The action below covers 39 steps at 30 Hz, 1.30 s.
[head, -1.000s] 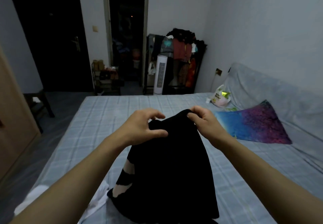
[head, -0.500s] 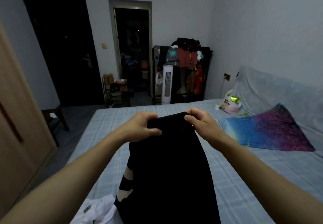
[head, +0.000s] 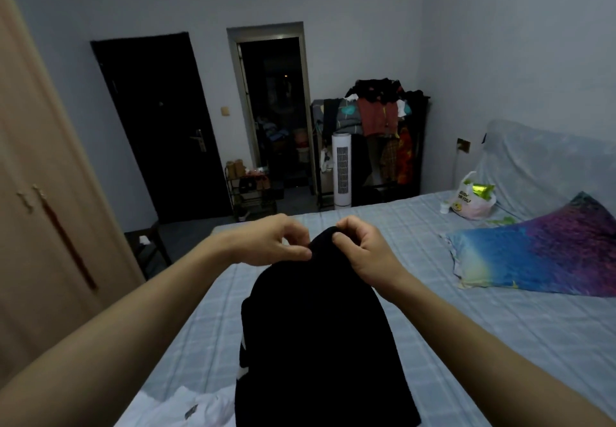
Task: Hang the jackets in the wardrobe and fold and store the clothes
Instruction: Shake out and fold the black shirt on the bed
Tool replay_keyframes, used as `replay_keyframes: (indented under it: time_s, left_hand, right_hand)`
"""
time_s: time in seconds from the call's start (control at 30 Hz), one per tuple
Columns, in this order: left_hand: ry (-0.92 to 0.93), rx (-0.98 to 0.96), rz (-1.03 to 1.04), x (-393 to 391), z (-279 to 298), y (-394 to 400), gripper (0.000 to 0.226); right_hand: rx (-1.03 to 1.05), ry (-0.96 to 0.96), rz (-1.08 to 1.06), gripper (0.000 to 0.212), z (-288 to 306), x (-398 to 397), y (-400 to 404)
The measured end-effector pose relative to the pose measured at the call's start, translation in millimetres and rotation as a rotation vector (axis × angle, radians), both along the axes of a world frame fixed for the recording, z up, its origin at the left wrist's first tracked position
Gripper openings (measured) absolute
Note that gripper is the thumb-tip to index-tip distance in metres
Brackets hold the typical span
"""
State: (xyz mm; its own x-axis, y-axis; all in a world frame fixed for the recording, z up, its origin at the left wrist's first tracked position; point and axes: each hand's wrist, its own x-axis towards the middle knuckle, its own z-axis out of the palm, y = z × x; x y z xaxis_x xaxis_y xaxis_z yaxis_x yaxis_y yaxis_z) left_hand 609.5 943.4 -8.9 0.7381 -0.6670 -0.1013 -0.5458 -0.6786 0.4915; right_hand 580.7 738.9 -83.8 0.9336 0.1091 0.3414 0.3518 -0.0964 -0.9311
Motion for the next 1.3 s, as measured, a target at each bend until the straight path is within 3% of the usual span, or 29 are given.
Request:
replay_keyframes:
  time_s: [0.17,0.37,0.43,0.5,0.67,0.9,1.0,1.17,1.23,1.3]
  left_hand:
    - [-0.013,0.001,0.066,-0.9,-13.9,-0.5,0.004]
    - [-0.349,-0.012,0.147,1.0,-17.2,-11.5,0.006]
    - [-0.4,-0.071,0.148,3.2,-15.5,-10.5,0.007]
    - [-0.421,-0.132,0.143,6.3,-12.6,-6.1,0.011]
    - [-0.5,-0.224,0.159,12.2,4.0,9.5,0.021]
    - [-0.644,-0.278,0.238,9.7,22.8,26.3,0.022]
    - [-0.672,-0.285,0.283,7.9,23.8,38.0,0.02]
    - [-0.698,-0.278,0.31,5.8,13.3,44.3,0.018]
    - [-0.7,-0.284,0.31,4.5,8.9,45.3,0.02]
    - [-0.694,-0.282,0.311,2.8,5.4,46.6,0.018]
  right_hand:
    - [0.005,-0.034,-0.014,0.008,-5.6,-1.0,-4.0]
    - [-0.003,-0.037,0.131,0.013,-14.0,-15.5,-21.0]
    - [0.038,0.031,0.198,0.025,-22.2,-17.2,-34.9]
    - [0.047,0.095,0.186,0.023,-39.6,-12.0,-50.5]
    - [-0.207,0.124,0.183,0.029,-94.1,-8.7,-50.1]
    - [0.042,0.297,0.376,0.028,-93.2,-12.7,-10.1]
    - [-0.067,0.167,0.352,0.038,-97.0,-11.5,2.6]
    - [-0.201,0.022,0.17,0.091,-106.9,-8.6,27.3]
    - [-0.246,-0.057,0.031,0.09,-109.5,-13.2,37.2]
    - [-0.228,-0.172,-0.105,0.069,-114.0,-17.6,45.2]
